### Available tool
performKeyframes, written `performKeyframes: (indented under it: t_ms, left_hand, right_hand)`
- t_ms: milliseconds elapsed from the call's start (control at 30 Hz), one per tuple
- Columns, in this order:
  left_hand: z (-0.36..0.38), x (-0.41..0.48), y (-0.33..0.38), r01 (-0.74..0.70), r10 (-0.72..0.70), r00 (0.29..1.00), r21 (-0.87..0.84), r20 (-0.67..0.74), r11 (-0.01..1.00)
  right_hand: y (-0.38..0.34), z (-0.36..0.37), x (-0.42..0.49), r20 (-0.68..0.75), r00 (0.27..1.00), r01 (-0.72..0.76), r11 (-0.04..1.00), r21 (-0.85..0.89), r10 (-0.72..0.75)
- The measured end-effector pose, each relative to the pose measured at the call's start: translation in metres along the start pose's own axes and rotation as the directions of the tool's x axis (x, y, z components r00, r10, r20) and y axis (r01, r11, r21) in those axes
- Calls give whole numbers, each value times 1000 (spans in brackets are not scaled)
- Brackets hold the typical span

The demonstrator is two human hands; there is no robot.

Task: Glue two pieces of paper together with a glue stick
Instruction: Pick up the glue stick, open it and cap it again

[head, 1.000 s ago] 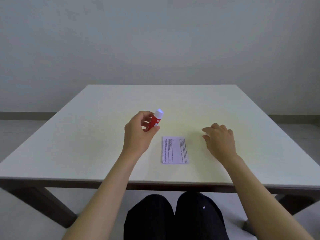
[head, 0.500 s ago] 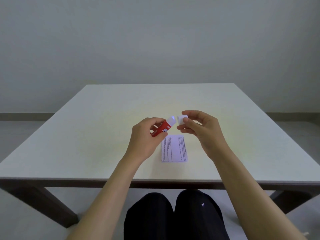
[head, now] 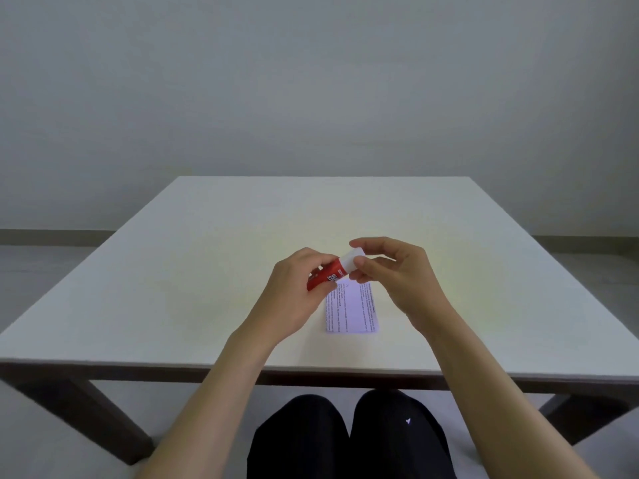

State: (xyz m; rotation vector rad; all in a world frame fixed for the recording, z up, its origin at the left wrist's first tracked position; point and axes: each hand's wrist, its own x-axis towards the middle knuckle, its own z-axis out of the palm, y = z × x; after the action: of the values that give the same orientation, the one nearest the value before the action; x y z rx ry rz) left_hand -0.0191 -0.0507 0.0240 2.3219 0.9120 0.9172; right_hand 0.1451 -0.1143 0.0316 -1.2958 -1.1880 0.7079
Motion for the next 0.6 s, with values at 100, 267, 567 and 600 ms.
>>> performKeyframes:
  t_ms: [100, 267, 567, 600]
  left_hand:
    - [1, -2, 0, -32, 30, 999, 43, 31, 999]
    - [3, -3, 1, -25, 23, 998, 33, 61, 999]
    - [-4, -1, -6, 9, -9, 996, 4, 92, 1000]
    - [-4, -1, -6, 16, -16, 996, -9, 93, 1000]
  right_hand:
    - [0, 6, 0, -15, 1000, -5, 992, -127, 3]
    - [1, 15, 3, -136, 988, -38, 728, -685, -76]
    - [2, 16, 6, 64, 997, 16, 766, -643, 33]
    - [3, 17, 7, 5, 1000, -17, 737, -676, 27]
